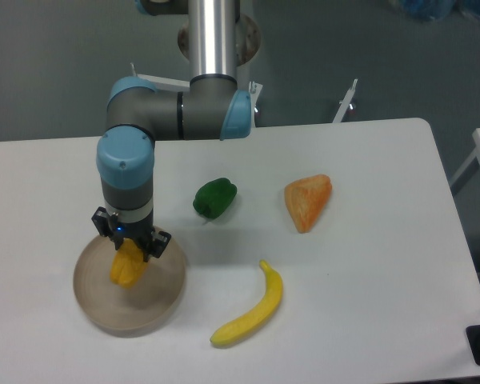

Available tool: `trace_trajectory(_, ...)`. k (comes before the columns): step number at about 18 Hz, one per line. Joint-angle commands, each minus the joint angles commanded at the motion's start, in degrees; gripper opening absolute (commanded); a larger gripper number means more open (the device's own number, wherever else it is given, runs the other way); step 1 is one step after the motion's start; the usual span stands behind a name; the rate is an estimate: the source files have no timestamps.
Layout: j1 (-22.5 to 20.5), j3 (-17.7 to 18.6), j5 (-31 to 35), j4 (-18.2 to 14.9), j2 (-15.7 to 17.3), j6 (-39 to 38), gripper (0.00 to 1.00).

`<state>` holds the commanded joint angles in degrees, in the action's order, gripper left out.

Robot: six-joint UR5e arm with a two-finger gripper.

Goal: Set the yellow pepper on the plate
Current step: 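Lower the yellow pepper onto the plate and open the gripper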

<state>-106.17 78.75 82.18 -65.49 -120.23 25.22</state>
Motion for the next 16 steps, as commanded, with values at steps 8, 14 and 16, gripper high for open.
trace_trajectory(8,0.5,2.8,0.2,4.0,-0.7,2.1,0.55)
trace_trajectory(14,0.8,3.0,1.8,4.1,-1.6,2.2,0.56)
trace_trajectory(16,0.9,3.0,1.8,4.1,-1.7,2.2,0.64)
